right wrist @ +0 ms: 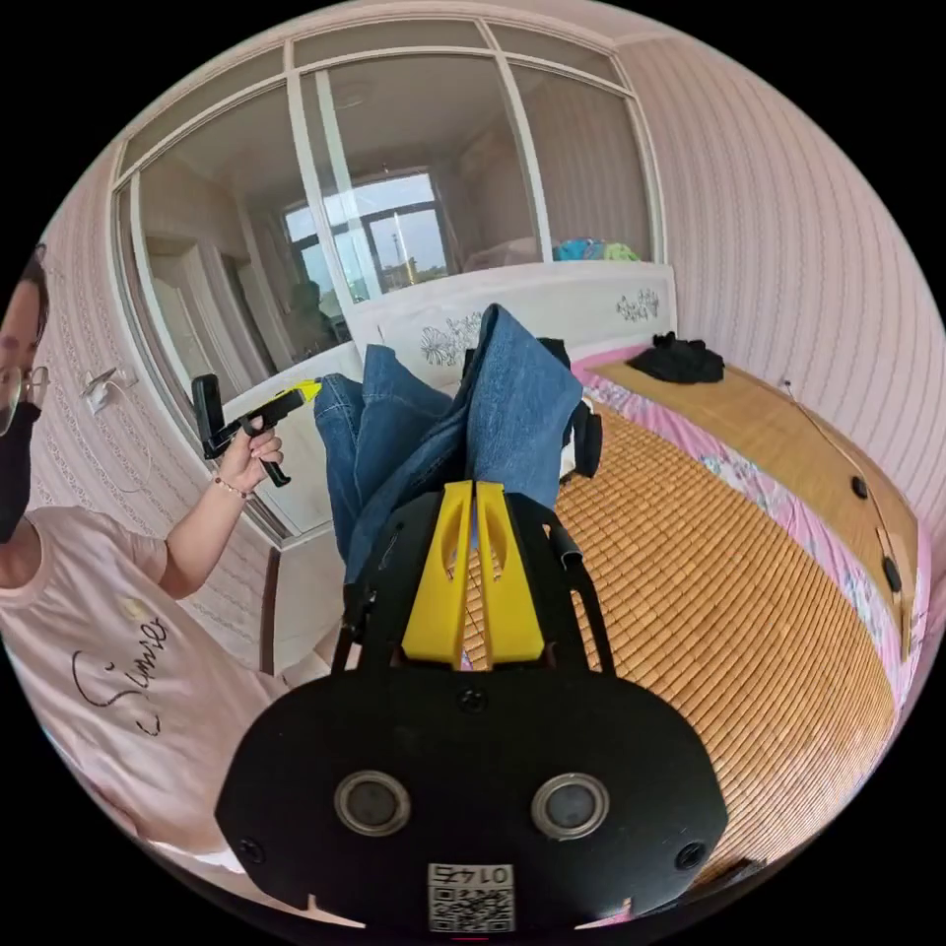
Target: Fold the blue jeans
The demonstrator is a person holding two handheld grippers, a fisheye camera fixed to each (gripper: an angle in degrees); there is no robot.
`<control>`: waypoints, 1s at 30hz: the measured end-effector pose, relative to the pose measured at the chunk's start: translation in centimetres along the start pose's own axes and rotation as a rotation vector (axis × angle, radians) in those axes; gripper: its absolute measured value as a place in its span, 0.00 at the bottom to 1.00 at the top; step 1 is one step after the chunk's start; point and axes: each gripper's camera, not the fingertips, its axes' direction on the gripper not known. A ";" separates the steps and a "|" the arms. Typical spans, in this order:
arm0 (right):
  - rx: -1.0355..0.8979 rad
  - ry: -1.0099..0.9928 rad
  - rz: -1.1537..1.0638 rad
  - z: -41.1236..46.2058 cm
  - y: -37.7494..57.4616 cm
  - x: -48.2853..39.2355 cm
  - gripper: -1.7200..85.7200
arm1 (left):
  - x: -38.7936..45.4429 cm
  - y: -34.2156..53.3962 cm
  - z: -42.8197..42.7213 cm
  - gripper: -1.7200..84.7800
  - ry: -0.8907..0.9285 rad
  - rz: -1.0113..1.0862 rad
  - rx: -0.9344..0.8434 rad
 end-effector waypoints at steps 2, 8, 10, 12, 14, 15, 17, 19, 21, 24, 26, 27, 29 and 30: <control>-0.168 0.050 0.153 3.7 8.5 3.4 0.01 | -0.6 6.4 4.3 0.01 0.012 -0.095 -0.164; -0.592 0.178 0.321 14.1 22.4 6.9 0.01 | -2.6 22.8 15.7 0.01 -0.007 -0.339 -0.491; -0.531 0.193 0.270 14.0 21.6 6.0 0.01 | -3.2 22.5 16.0 0.01 0.010 -0.354 -0.482; -0.453 0.204 0.203 14.4 19.9 5.0 0.02 | -3.4 21.8 17.5 0.01 -0.013 -0.301 -0.553; -0.375 0.140 0.125 16.6 17.5 3.7 0.07 | -3.6 21.7 18.3 0.01 -0.005 -0.293 -0.568; -0.370 0.114 0.111 17.5 16.8 3.4 0.09 | -3.7 21.8 18.8 0.01 0.001 -0.295 -0.571; -0.383 0.013 0.060 21.9 14.6 2.2 0.20 | -4.1 22.0 19.3 0.02 0.001 -0.305 -0.576; -0.427 -0.055 0.014 25.8 13.5 1.1 0.25 | -4.9 22.5 19.5 0.02 0.007 -0.336 -0.578; -0.492 -0.102 -0.020 29.6 13.0 -0.1 0.26 | -6.1 23.4 19.3 0.03 0.020 -0.386 -0.570; -0.580 -0.098 -0.082 34.1 12.6 -2.7 0.29 | -7.8 24.7 18.5 0.02 0.019 -0.429 -0.553; -0.578 -0.108 -0.118 35.6 12.1 -4.5 0.26 | -8.8 25.5 18.0 0.01 -0.007 -0.443 -0.557; -0.575 -0.114 -0.134 35.8 12.0 -5.0 0.24 | -9.3 26.1 17.7 0.01 -0.027 -0.449 -0.561; -0.598 -0.094 -0.200 37.0 12.1 -6.7 0.18 | -10.3 26.8 17.5 0.01 -0.045 -0.463 -0.570; -0.613 -0.084 -0.212 37.4 12.3 -6.9 0.18 | -10.9 27.1 17.6 0.01 -0.049 -0.478 -0.569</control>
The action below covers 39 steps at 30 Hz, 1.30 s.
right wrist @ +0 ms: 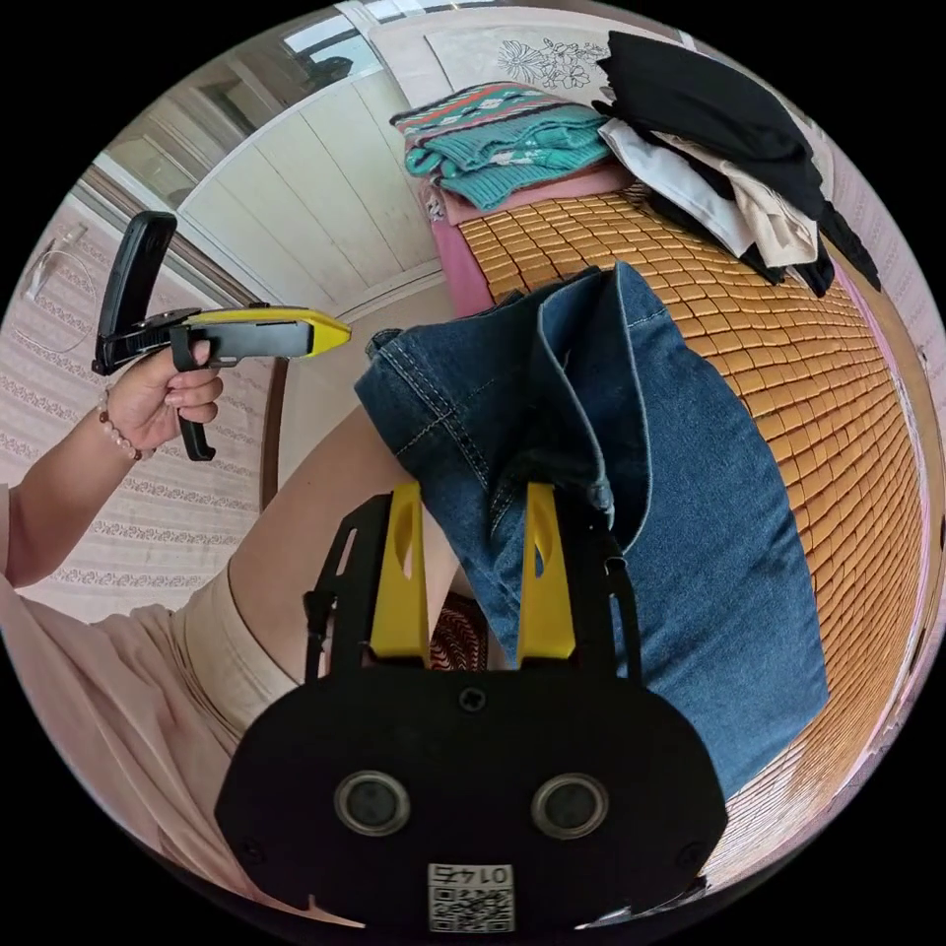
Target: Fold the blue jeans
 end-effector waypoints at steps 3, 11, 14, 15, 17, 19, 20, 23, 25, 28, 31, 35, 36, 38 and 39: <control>-0.047 0.001 -0.008 1.5 0.0 0.1 0.16 | -0.9 -1.0 0.5 0.02 0.004 -0.013 0.017; 0.189 -0.099 0.137 -3.3 7.2 3.6 0.04 | 0.1 -7.1 4.6 0.07 0.007 0.069 -0.033; 0.254 -0.168 0.199 -5.0 11.0 5.0 0.03 | 1.3 -9.6 6.3 0.08 0.001 0.105 -0.064; 0.267 -0.164 0.209 -5.2 11.9 5.2 0.03 | 1.9 -10.4 6.7 0.08 -0.009 0.122 -0.068; 0.321 -0.148 0.243 -5.9 15.1 5.6 0.02 | 2.6 -11.2 7.3 0.09 -0.021 0.142 -0.079; 0.337 -0.140 0.277 -5.7 17.1 5.9 0.02 | 2.9 -11.4 8.0 0.09 -0.035 0.163 -0.097; 0.349 -0.141 0.292 -5.4 18.3 6.1 0.02 | 2.9 -11.4 8.6 0.09 -0.053 0.170 -0.120; 0.386 -0.153 0.338 -5.1 21.1 6.4 0.02 | 2.7 -11.0 10.4 0.11 -0.066 0.176 -0.187; 0.435 -0.173 0.367 -5.6 23.0 6.6 0.02 | 2.7 -10.9 11.9 0.14 -0.088 0.175 -0.236; 0.533 -0.183 0.426 -7.1 26.9 7.2 0.02 | 3.2 -10.9 14.9 0.15 -0.089 0.164 -0.344; 0.652 -0.159 0.492 -10.4 31.7 8.3 0.02 | 5.2 -11.0 15.6 0.06 -0.161 0.279 -0.389; 0.886 -0.042 0.558 -18.5 39.6 10.0 0.02 | 9.8 -14.0 9.7 0.03 -0.032 0.385 -0.242; 0.928 -0.028 0.566 -19.8 40.8 10.2 0.02 | 11.2 -15.4 6.9 0.02 0.029 0.387 -0.159; 1.077 0.107 0.606 -25.0 46.5 10.4 0.02 | 13.3 -17.1 1.9 0.02 0.099 0.416 0.005; 1.108 0.165 0.621 -26.2 48.2 10.2 0.02 | 14.2 -17.8 -1.8 0.02 0.134 0.432 0.111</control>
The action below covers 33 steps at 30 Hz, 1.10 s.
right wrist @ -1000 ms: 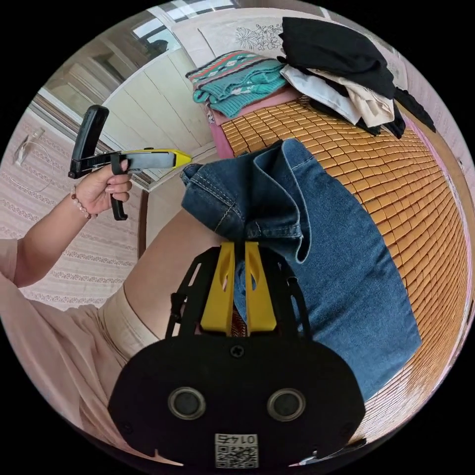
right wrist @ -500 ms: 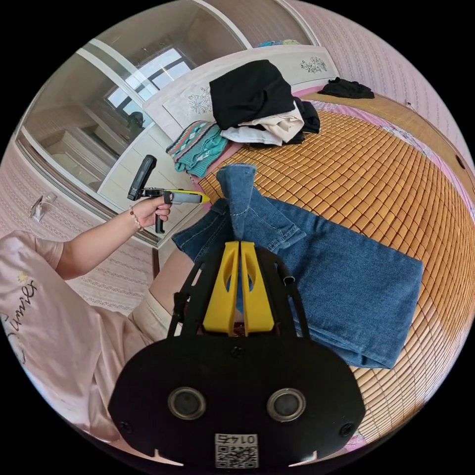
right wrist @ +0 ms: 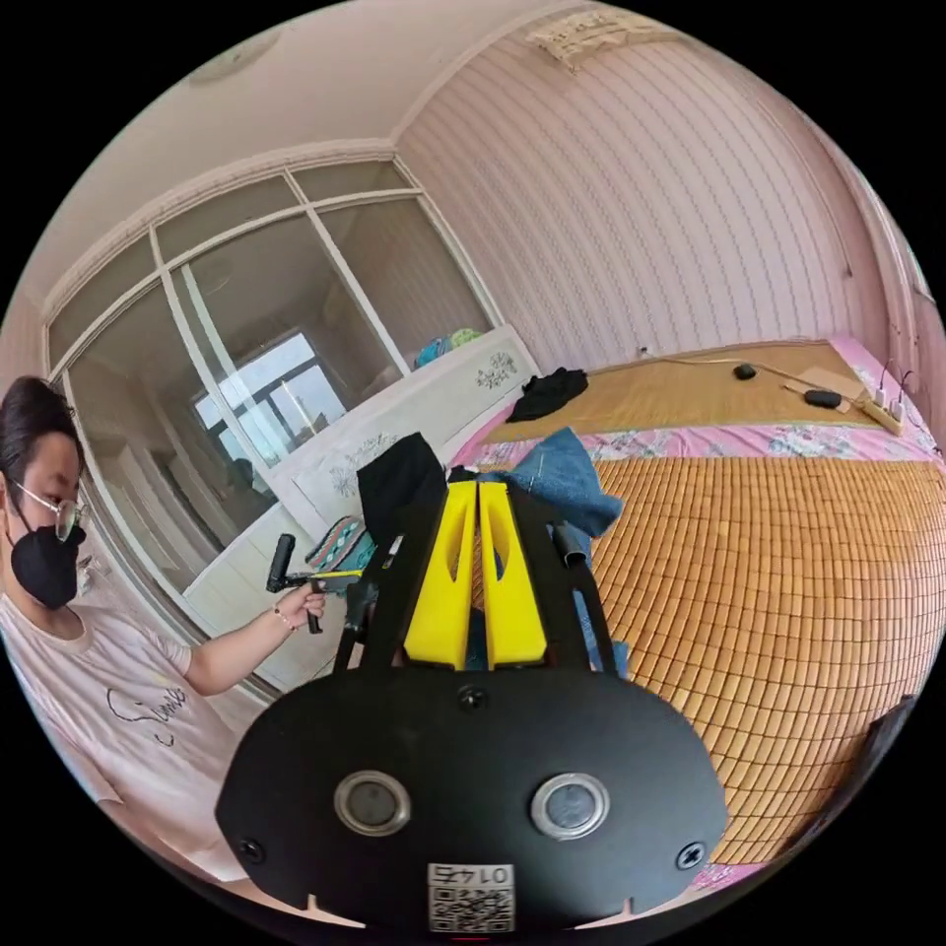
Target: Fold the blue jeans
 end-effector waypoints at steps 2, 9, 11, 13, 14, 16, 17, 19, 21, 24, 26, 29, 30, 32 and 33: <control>0.178 0.176 -0.026 -8.0 0.2 2.1 0.02 | 0.4 -0.8 -5.3 0.02 -0.003 0.018 0.154; 0.287 0.415 0.220 -24.5 15.2 9.8 0.02 | -8.9 11.4 -15.1 0.02 -0.284 -0.134 0.145; 0.143 0.513 0.413 -26.4 23.6 12.1 0.02 | -12.1 16.8 -12.8 0.03 -0.331 -0.235 0.020; 0.036 0.564 0.584 -26.6 29.7 13.6 0.02 | -15.4 21.9 -10.5 0.03 -0.341 -0.392 -0.094; -0.008 0.596 0.682 -26.6 33.1 14.2 0.02 | -17.0 24.6 -9.1 0.04 -0.352 -0.471 -0.169; -0.086 0.592 0.776 -26.1 36.3 14.9 0.02 | -18.3 27.4 -8.5 0.04 -0.350 -0.554 -0.201; -0.142 0.568 0.797 -25.5 37.4 15.3 0.02 | -18.6 28.3 -8.7 0.05 -0.344 -0.584 -0.194; -0.184 0.599 0.763 -25.0 37.2 15.2 0.02 | -18.7 28.5 -9.6 0.05 -0.339 -0.600 -0.169; -0.212 0.606 0.711 -24.8 35.9 15.3 0.02 | -18.5 27.5 -10.6 0.05 -0.354 -0.577 -0.172; -0.199 0.572 0.606 -24.6 32.5 15.3 0.02 | -17.5 25.7 -11.6 0.02 -0.413 -0.494 -0.155; -0.140 0.530 0.505 -24.5 29.2 14.7 0.02 | -17.2 25.1 -11.5 0.01 -0.376 -0.462 -0.154; -0.046 0.422 0.403 -24.2 25.1 13.6 0.02 | -17.3 24.7 -10.0 0.01 -0.325 -0.472 -0.194; -0.029 0.397 0.380 -24.1 24.3 13.4 0.02 | -17.1 24.6 -9.5 0.01 -0.314 -0.479 -0.193; 0.031 0.285 0.261 -23.7 20.8 12.0 0.02 | -16.7 24.5 -8.7 0.01 -0.248 -0.484 -0.189; 0.044 0.258 0.220 -23.7 19.9 11.5 0.02 | -16.2 24.3 -8.0 0.01 -0.213 -0.472 -0.201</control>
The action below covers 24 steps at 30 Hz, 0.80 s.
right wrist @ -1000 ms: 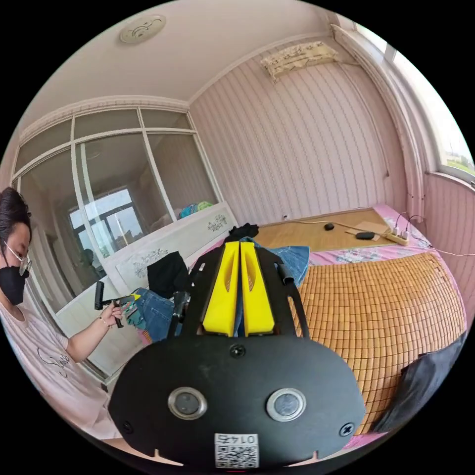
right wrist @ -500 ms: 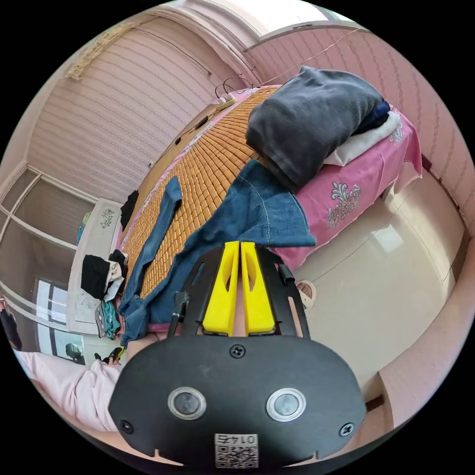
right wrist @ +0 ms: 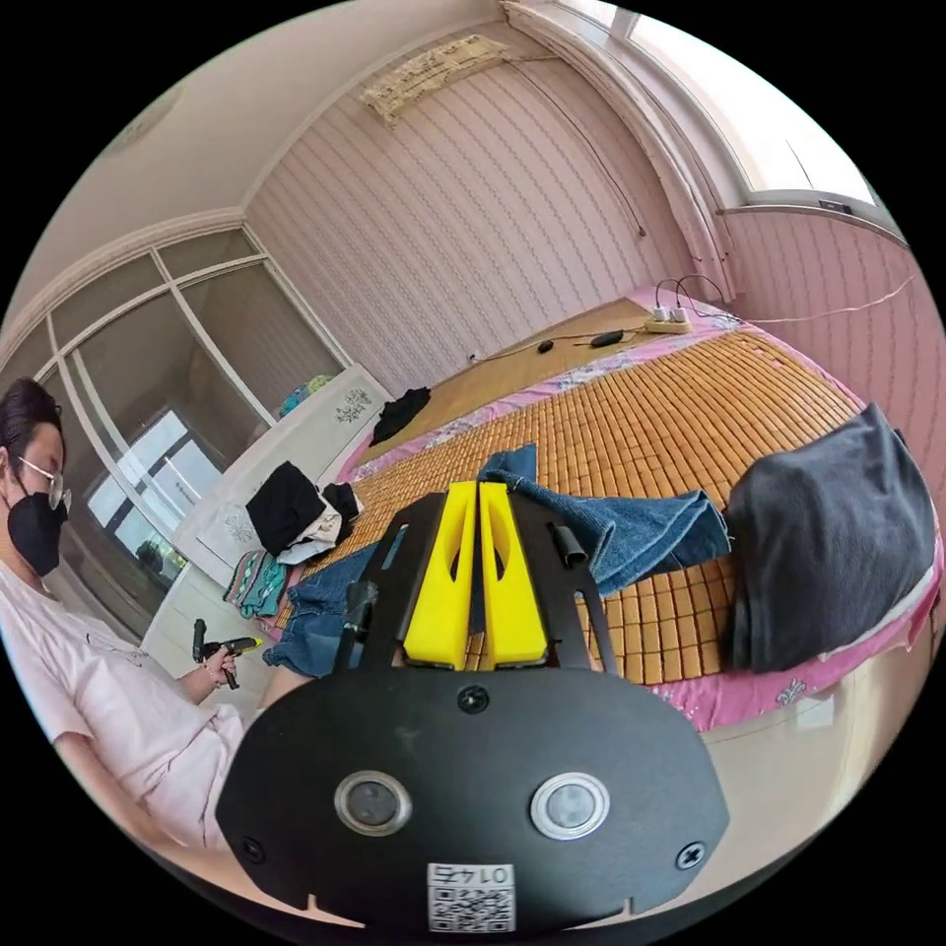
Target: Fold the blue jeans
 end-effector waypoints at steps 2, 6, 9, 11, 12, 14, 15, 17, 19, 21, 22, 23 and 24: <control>0.102 -0.078 -0.170 -2.2 -1.7 -2.5 0.02 | 1.4 -0.1 1.0 0.01 -0.009 0.046 -0.047; 0.096 0.135 -0.054 -5.1 1.6 1.1 0.01 | 4.3 0.7 3.3 0.01 -0.039 0.135 -0.132; -0.242 0.429 0.448 -3.1 7.8 9.0 0.02 | 5.6 1.3 5.3 0.01 -0.123 0.176 -0.181; -0.436 0.586 0.448 0.3 10.7 8.8 0.03 | 5.9 1.4 6.1 0.01 -0.152 0.178 -0.200; -0.456 0.596 0.418 1.3 10.9 8.3 0.03 | 6.1 1.5 6.2 0.01 -0.158 0.181 -0.199; -0.505 0.563 0.296 5.8 10.1 6.1 0.04 | 6.0 1.4 6.1 0.01 -0.156 0.174 -0.207; -0.515 0.547 0.270 7.0 9.6 5.6 0.05 | 5.9 1.3 6.0 0.01 -0.150 0.166 -0.214; -0.545 0.460 0.203 11.8 7.0 4.1 0.11 | 6.0 1.2 5.1 0.01 -0.147 0.158 -0.208; -0.548 0.388 0.188 15.2 4.7 3.2 0.17 | 6.4 1.4 3.8 0.01 -0.122 0.158 -0.186; -0.542 0.349 0.179 18.4 2.5 2.4 0.18 | 7.3 2.3 2.5 0.03 -0.072 0.191 -0.159; -0.524 0.335 0.197 20.4 1.2 2.1 0.18 | 7.6 2.6 2.5 0.04 -0.070 0.199 -0.161; -0.495 0.314 0.250 22.2 0.4 2.4 0.18 | 8.2 3.2 3.0 0.06 -0.075 0.217 -0.182; -0.496 0.301 0.282 23.2 0.2 2.7 0.18 | 8.6 3.7 4.1 0.07 -0.098 0.236 -0.223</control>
